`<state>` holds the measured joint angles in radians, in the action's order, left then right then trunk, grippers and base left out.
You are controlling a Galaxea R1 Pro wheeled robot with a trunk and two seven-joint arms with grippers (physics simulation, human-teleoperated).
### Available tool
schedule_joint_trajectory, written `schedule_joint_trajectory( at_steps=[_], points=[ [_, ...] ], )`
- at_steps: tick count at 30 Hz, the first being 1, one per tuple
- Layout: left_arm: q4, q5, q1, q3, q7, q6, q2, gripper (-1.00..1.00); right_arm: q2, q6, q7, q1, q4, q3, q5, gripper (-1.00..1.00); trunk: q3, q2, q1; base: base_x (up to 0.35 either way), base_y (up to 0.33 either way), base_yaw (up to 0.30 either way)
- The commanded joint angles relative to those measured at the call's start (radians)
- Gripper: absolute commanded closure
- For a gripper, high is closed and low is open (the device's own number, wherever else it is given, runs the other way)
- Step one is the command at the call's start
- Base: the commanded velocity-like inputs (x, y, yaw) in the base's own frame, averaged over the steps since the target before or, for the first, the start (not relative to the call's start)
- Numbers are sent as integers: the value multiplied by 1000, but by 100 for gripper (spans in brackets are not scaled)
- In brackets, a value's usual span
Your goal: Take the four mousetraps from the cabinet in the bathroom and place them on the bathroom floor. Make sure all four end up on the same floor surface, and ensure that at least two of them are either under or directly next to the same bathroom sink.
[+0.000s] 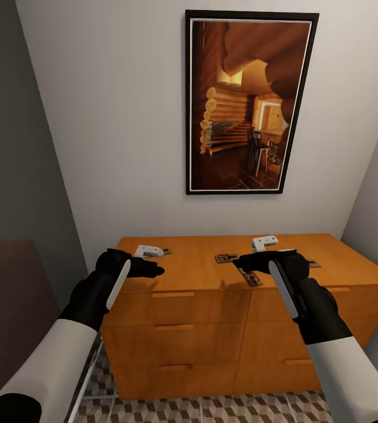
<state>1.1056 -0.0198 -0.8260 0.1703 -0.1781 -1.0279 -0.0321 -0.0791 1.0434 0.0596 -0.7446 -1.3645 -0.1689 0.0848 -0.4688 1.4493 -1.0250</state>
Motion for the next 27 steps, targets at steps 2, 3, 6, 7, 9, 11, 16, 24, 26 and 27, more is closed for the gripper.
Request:
schedule_joint_trajectory(
  at_steps=[2, 3, 6, 7, 9, 11, 16, 24, 26, 27],
  points=[
    [1, -1, -1, 0, 0, -4, 0, -100, -1, 4, -4, -1, -1, -1, 6, -100, -1, 1, 0, 0, 0, 0],
    [1, -1, -1, 0, 0, -4, 0, -100, -1, 4, -4, -1, -1, -1, 6, -100, -1, 1, 0, 0, 0, 0],
    [1, -1, -1, 0, 0, -4, 0, -100, -1, 4, -4, -1, 1, -1, 5, -100, -1, 1, 0, 0, 0, 0],
    [1, -1, -1, 0, 0, -4, 0, -100, -1, 4, -4, -1, 1, -1, 5, -100, -1, 1, 0, 0, 0, 0],
    [0, 0, -1, -1, 0, -4, 0, -100, -1, 4, -4, -1, 2, -1, 5, -100, -1, 1, 0, 0, 0, 0],
    [0, 0, -1, -1, 0, -4, 0, -100, -1, 4, -4, -1, 3, -1, 4, -100, -1, 1, 0, 0, 0, 0],
    [0, 0, -1, 0, 0, -4, 0, -100, -1, 4, -4, -1, 4, -1, 3, -100, -1, 1, 0, 0, 0, 0],
    [0, 0, -1, -1, 0, -4, 0, -100, -1, 4, -4, -1, 12, -1, 5, -100, -1, 1, 0, 0, 0, 0],
    [0, 0, -1, -1, 0, -4, 0, -100, -1, 4, -4, -1, 13, -1, 6, -100, -1, 1, 0, 0, 0, 0],
    [0, 0, -1, -1, 0, -4, 0, -100, -1, 4, -4, -1, 14, -1, 7, -100, -1, 1, 0, 0, 0, 0]
  ],
)
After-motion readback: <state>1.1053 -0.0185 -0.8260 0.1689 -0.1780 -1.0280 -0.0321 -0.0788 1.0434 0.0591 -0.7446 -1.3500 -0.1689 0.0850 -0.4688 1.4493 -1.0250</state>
